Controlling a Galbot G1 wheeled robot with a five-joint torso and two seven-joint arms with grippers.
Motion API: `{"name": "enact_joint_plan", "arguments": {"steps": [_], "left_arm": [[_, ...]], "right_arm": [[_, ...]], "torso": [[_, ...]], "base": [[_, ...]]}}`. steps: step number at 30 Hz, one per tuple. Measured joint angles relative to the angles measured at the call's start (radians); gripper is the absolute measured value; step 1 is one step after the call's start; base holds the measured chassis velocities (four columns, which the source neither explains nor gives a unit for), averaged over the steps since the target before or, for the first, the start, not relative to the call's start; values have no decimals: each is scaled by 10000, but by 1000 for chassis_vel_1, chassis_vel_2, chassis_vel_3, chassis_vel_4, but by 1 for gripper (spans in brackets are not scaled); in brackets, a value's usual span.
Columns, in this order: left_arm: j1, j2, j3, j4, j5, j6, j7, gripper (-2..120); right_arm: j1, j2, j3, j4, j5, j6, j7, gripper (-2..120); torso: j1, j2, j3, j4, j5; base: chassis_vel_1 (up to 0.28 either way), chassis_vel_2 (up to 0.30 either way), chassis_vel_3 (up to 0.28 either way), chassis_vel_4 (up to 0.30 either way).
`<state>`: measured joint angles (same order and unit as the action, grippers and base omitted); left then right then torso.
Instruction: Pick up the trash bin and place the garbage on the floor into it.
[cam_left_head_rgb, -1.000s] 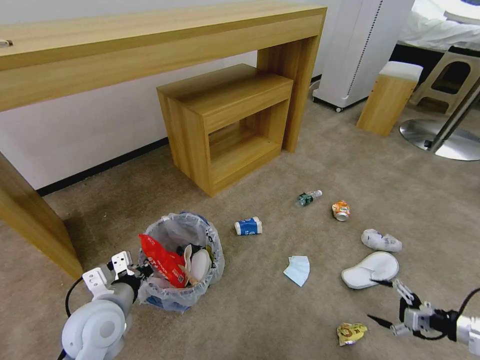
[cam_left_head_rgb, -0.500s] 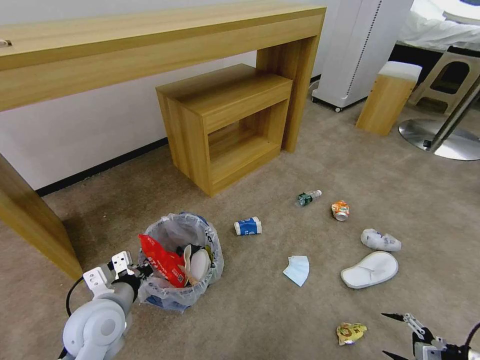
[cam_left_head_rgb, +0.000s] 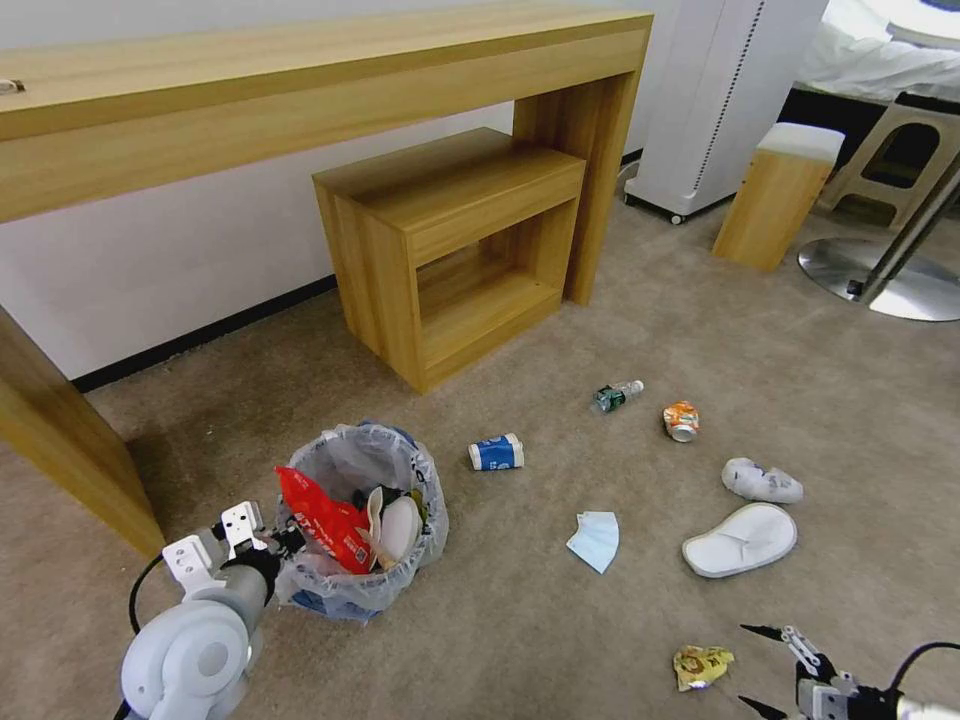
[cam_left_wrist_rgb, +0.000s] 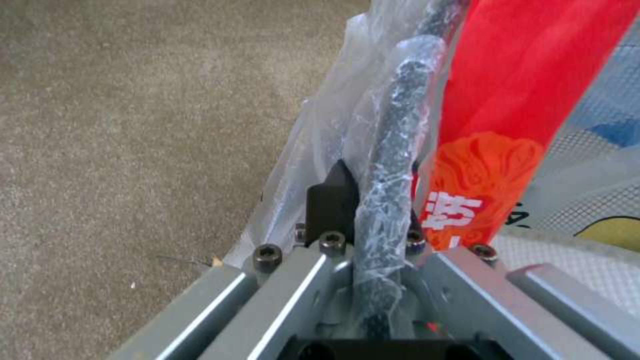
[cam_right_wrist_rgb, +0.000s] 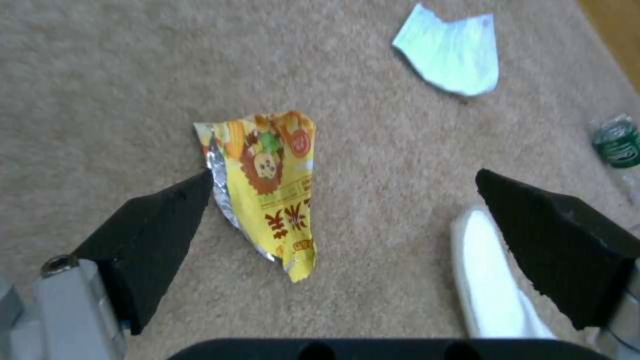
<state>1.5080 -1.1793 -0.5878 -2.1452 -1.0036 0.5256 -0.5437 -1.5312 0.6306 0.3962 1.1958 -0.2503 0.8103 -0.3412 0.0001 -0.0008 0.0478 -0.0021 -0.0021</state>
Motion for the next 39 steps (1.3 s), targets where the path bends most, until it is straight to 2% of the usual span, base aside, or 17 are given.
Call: {"name": "enact_joint_plan", "arguments": {"steps": [20,39], "left_arm": [[132,-21,-4,-445,-1,-1,-127,0],[58,87,8,-389,-116,-1,-163,0]], "right_arm": [[1764,1105,-1529,-1564,-98,-23,164,100],[2591,1802,-2147,-2471,-219,-23,188,100]], "torso": [[0,0,0,-1,2],[0,0,0,0,-2]], "base": [[0,0,0,0],[0,0,0,0]]}}
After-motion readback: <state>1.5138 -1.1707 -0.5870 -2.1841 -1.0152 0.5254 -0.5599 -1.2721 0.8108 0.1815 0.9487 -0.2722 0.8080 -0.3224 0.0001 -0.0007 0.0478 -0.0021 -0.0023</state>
